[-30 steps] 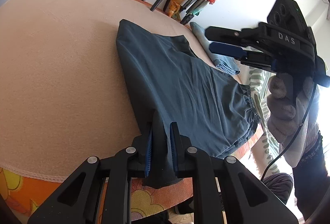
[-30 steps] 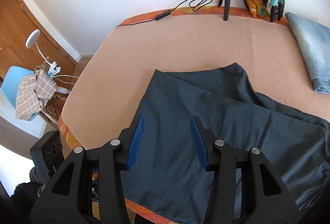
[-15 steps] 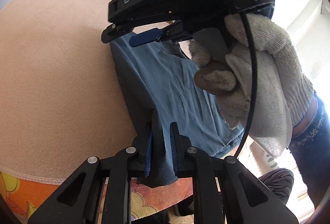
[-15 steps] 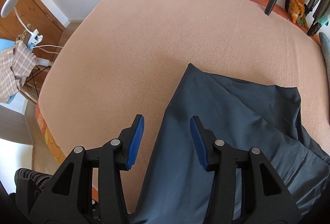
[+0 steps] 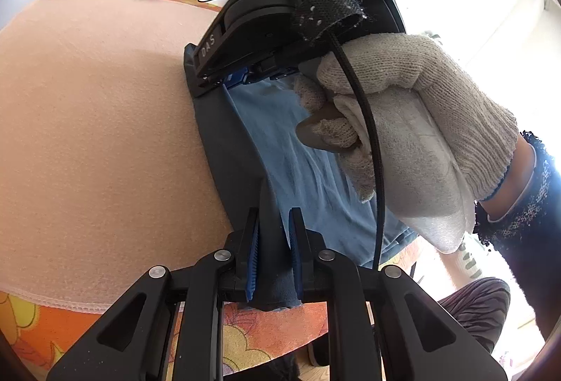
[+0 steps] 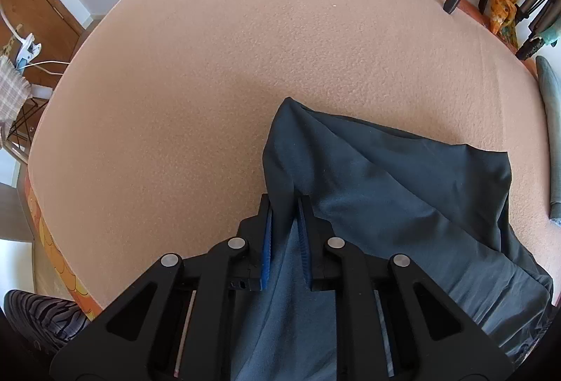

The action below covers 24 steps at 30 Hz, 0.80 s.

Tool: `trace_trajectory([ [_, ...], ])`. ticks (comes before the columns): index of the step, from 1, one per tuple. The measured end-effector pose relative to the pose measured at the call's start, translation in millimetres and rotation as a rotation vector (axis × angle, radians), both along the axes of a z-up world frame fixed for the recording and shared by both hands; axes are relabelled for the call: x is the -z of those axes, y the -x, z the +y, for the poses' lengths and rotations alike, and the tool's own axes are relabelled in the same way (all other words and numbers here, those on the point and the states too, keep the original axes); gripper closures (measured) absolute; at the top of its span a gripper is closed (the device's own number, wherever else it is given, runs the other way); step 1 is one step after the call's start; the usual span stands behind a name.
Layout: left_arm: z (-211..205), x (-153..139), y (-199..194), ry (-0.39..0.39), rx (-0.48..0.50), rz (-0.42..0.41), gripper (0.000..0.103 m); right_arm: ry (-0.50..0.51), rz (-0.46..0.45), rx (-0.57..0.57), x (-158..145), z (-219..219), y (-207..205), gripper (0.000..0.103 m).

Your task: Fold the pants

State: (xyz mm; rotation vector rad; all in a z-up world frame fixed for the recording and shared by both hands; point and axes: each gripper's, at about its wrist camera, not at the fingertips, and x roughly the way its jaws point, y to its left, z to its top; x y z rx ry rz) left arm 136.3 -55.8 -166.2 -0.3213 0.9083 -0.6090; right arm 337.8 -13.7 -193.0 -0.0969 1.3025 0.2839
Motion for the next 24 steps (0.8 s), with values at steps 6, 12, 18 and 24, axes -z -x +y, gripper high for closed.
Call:
trace_trajectory([
  [6,-3,10,-1,-0.019,-0.013,0.061,0.065,-0.096,-0.018,0.039,-11,-10,2,0.097],
  [12,-1,10,0,0.059,0.032,0.060,0.097,-0.193,-0.045,0.079,-21,-31,10,0.099],
  [18,4,-5,6,0.098,0.057,0.016,0.097,-0.306,-0.067,0.111,-32,-49,11,0.099],
  [24,-3,-25,9,0.124,0.085,-0.026,0.097,-0.376,-0.097,0.129,-49,-60,15,0.099],
])
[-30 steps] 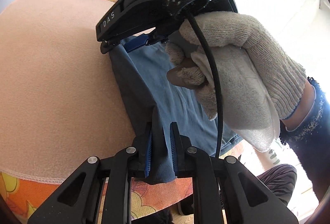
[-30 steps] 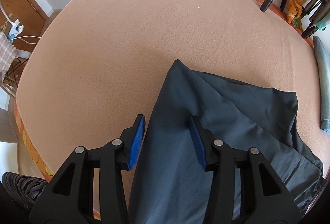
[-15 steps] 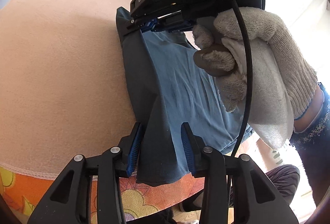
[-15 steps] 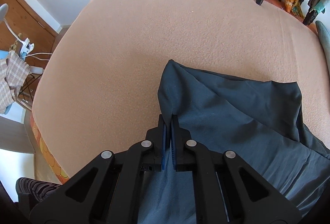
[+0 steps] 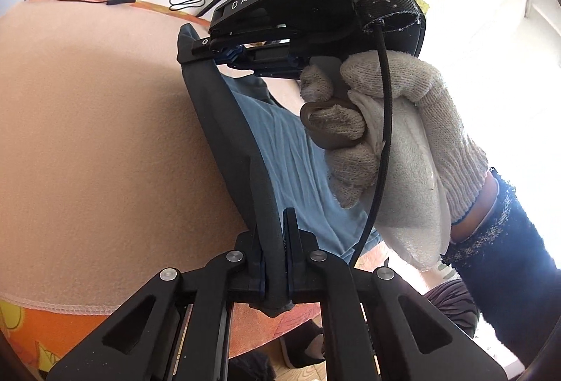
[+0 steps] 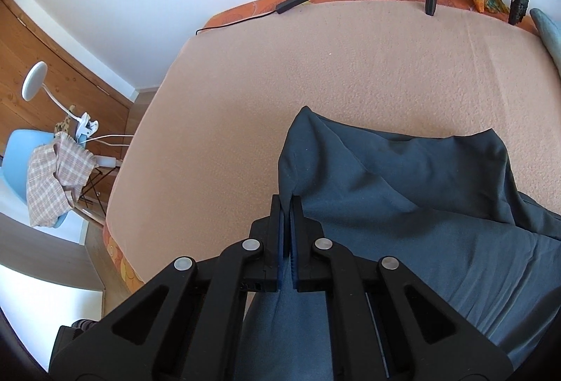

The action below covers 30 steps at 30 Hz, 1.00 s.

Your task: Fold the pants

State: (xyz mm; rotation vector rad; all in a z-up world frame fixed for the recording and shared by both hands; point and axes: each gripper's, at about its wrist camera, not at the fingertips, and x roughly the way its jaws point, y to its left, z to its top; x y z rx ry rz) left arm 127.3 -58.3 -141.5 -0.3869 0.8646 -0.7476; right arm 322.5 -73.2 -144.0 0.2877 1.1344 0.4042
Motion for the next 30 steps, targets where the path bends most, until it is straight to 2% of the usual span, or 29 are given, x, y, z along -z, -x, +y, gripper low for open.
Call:
trace_trajectory([
  [4,-4,-8,-5,0.000,0.017,-0.051,0.097,-0.027,-0.026,0.017,-12,-3,2,0.099],
  [12,-39,-30,-12,0.020,0.092,-0.111,0.097,-0.103,-0.089,0.072,-43,-46,16,0.099],
  [21,-81,-36,-24,0.051,0.199,-0.130,0.097,-0.142,-0.149,0.189,-68,-119,37,0.099],
  [30,-127,-30,-38,0.045,0.276,-0.112,0.097,-0.139,-0.157,0.272,-67,-185,52,0.099],
])
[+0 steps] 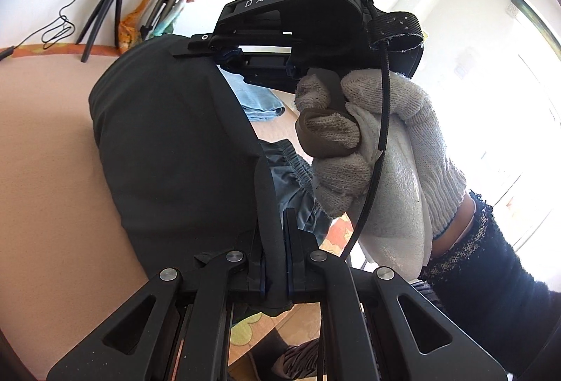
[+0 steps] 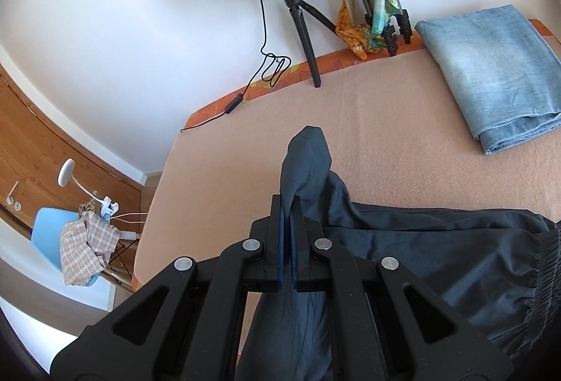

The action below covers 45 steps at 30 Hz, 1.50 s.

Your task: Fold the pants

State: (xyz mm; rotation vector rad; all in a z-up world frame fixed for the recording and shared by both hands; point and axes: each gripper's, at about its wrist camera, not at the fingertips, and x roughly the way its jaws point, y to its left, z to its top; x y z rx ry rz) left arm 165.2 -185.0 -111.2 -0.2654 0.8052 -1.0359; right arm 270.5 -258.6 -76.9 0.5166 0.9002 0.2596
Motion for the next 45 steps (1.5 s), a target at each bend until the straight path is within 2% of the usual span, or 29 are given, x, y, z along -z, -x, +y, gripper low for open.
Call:
trace_trajectory([
  [12,-80,3,-19,-0.014,0.114,0.007,0.097,0.032,0.010,0.094,5,-84,18,0.100],
  [13,-89,5,-34,-0.016,0.121,0.011,0.097,0.037,0.013,0.101,6,-91,20,0.100],
  [20,-124,13,-46,-0.022,0.168,0.026,0.097,0.043,0.041,0.152,17,-133,30,0.100],
  [32,-163,27,-66,-0.044,0.195,0.038,0.097,0.093,0.072,0.182,27,-170,39,0.100],
  [35,-169,29,-57,-0.049,0.207,0.040,0.097,0.102,0.087,0.199,32,-179,42,0.100],
  [45,-201,37,-63,-0.087,0.221,0.044,0.097,0.128,0.140,0.241,56,-209,45,0.100],
])
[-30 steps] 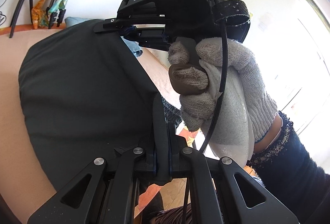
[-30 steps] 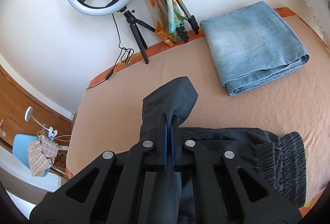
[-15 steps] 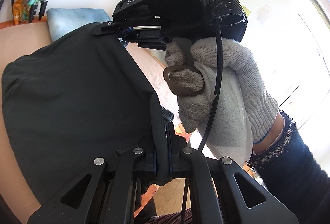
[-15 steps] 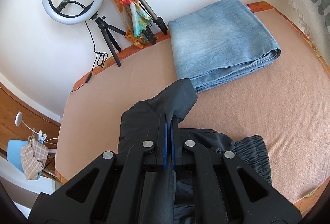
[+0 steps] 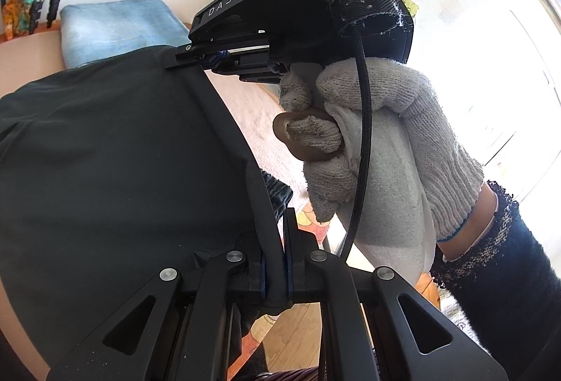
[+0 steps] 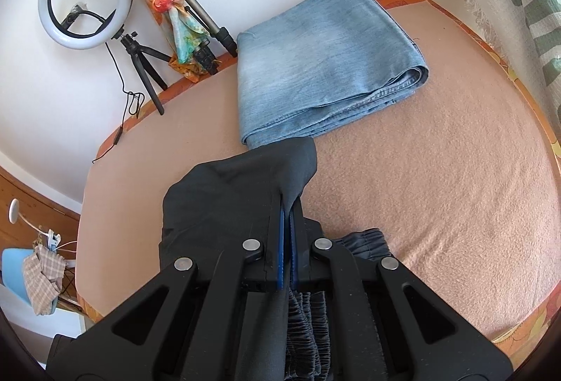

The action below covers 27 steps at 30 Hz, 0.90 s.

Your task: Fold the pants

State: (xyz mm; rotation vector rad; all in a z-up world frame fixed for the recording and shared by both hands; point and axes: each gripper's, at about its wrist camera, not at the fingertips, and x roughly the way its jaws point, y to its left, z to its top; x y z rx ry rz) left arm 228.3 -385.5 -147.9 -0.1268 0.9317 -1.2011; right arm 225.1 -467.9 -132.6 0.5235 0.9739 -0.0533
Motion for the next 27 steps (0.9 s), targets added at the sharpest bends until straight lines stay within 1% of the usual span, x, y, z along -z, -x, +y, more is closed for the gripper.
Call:
trace_trajectory([
  [4,-1,4,6,-0.021,0.007,-0.005,0.097,0.025,0.020,-0.010,9,-1,-4,0.100],
  [6,-3,4,6,-0.030,0.012,-0.001,0.092,0.038,0.028,-0.013,12,-2,-6,0.100],
  [7,-4,4,6,-0.032,0.019,0.006,0.086,0.044,0.031,-0.014,13,-2,-7,0.100],
  [9,-6,1,11,-0.048,0.026,-0.003,0.085,0.054,0.039,-0.019,16,-3,-9,0.100],
  [11,-4,-1,15,-0.060,0.039,-0.013,0.080,0.064,0.046,-0.024,17,-5,-11,0.100],
  [12,-3,-3,16,-0.065,0.043,-0.013,0.079,0.069,0.048,-0.027,18,-5,-11,0.100],
  [14,1,-5,18,-0.073,0.050,-0.003,0.078,0.074,0.051,-0.027,20,-7,-12,0.100],
  [16,8,-9,22,-0.080,0.056,-0.012,0.078,0.077,0.051,-0.030,21,-8,-13,0.100],
  [19,25,-16,25,-0.085,0.056,-0.026,0.078,0.093,0.052,-0.035,25,-8,-13,0.100],
  [21,38,-22,27,-0.084,0.049,-0.017,0.078,0.106,0.055,-0.021,27,-11,-13,0.100],
  [25,61,-31,26,-0.082,0.021,-0.028,0.078,0.135,0.040,0.013,20,-19,-4,0.099],
  [26,70,-34,23,-0.081,0.011,-0.036,0.078,0.133,0.035,0.018,17,-21,-1,0.099],
  [27,77,-38,21,-0.080,-0.001,-0.041,0.078,0.137,0.028,0.024,13,-22,2,0.096],
])
